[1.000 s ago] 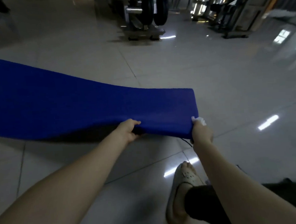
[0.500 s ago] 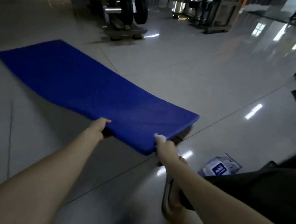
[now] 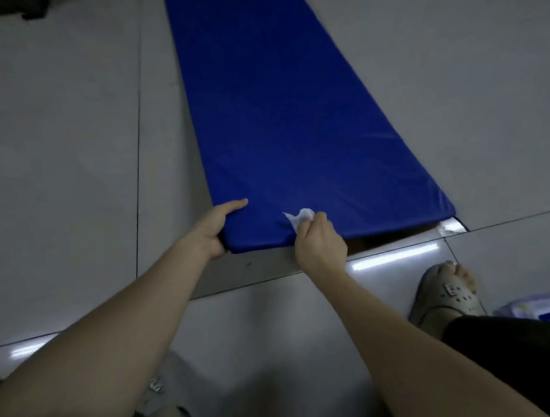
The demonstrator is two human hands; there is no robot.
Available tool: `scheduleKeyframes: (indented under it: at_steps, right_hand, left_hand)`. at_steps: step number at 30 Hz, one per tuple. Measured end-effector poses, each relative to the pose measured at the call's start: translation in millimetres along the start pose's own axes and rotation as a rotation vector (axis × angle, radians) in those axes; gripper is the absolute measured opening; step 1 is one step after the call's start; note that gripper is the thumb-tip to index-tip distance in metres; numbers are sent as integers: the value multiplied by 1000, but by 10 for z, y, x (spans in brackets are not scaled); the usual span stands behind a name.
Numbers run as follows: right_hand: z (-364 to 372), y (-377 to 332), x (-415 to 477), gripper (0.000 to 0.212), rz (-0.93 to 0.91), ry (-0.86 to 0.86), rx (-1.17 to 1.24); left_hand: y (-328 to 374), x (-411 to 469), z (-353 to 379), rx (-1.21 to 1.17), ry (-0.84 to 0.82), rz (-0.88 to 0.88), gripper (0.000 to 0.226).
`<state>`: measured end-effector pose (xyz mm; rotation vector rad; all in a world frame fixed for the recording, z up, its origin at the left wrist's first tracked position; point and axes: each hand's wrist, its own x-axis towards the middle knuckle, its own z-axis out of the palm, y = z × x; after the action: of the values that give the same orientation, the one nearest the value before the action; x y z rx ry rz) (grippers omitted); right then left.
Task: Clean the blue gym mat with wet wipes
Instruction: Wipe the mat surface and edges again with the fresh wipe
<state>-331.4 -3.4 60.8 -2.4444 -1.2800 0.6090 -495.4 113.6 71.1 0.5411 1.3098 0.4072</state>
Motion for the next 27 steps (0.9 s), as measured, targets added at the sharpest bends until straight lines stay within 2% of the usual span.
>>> scheduleKeyframes:
  at_steps: [3,7,10,12,15,18,20,23,24,25,27]
  right_hand:
    - [0,-187,-123,14,-77,-31,-16]
    - [0,-661,-424,10,-380,-18,152]
    - [-87,-788,-514,11,-554,39,136]
    - [-189,-653,-432,24,-492,96,141]
    - [-321,-159,-193,33,-221,96,98]
    - [-420,317,-74,27,53,71,32]
    - [-405,228,-115,21,64,86,108]
    - [-325,-494,-303,17,-207,66,318]
    - [-301,-763,-411,16,-327,46,346]
    - [-279,-965,-508,14,-440,38,342]
    - [-284,-1123,-585,13,-564,73,256]
  left_hand:
    - [-1,-39,23,16,-15,-7,37]
    - [63,-156,140,21,72,17,31]
    - [157,-297,157,-32,81,77,32]
    - [216,-434,168,-15,110,103,25]
    - [269,-580,111,-6,145,144,17]
    - [345,-684,4,-45,166,182,15]
    - [384,-754,-3,-85,160,183,18]
    - [341,-826,19,-131,129,164,27]
    - [319,-862,13,-111,101,150,21]
    - [307,-895,21,-98,67,132,12]
    - [345,-996,36,-67,46,123,14]
